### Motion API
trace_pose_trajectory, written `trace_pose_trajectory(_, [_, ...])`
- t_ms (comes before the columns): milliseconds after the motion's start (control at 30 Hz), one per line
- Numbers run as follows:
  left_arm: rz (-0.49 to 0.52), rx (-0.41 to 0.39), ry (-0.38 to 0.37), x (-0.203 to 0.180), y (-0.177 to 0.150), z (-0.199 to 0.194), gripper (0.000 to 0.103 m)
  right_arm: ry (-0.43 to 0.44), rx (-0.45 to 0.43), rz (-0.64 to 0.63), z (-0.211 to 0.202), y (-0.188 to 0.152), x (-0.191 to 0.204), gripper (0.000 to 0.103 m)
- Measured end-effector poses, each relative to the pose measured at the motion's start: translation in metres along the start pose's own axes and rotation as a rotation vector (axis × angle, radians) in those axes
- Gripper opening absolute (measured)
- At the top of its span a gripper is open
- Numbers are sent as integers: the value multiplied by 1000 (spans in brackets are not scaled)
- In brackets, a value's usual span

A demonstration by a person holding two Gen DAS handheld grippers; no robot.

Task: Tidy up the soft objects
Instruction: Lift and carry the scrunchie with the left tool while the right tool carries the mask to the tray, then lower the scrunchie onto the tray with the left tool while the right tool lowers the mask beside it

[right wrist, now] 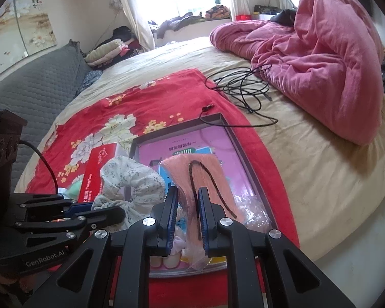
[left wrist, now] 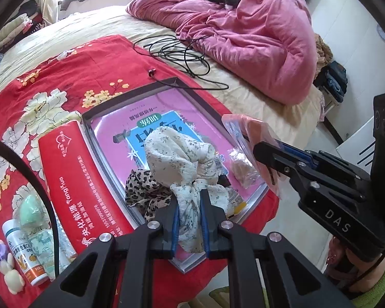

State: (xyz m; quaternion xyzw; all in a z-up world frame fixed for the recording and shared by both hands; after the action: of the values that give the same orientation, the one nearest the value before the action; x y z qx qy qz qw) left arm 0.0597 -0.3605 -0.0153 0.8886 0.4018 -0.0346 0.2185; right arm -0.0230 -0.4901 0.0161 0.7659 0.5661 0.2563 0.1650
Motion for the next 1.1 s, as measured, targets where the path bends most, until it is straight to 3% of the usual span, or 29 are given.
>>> trace_pose_trajectory(900, [-26, 40, 16, 14, 2, 20, 15, 37, 139, 36, 77, -9, -3, 20])
trace_pose_trajectory(1000, [-28, 39, 18, 16, 4, 21, 15, 45, 142, 38, 78, -9, -4, 22])
trace_pose_trajectory(1100, [-28, 38, 25, 17, 7, 23, 15, 35, 147, 25, 79, -9, -3, 31])
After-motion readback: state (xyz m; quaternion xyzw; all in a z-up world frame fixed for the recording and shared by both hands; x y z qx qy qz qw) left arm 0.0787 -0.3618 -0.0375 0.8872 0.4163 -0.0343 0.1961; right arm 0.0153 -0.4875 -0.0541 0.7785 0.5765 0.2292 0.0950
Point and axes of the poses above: each gripper's, at about its wrist camera, not at the fingertips, and z roughly the way its jaws point, x to its left, y to its top, the point moved 1 cm from there along z, roughly the way its jaws point, and after that the axes turned 7 degrees about x, right-handed, at the moved point
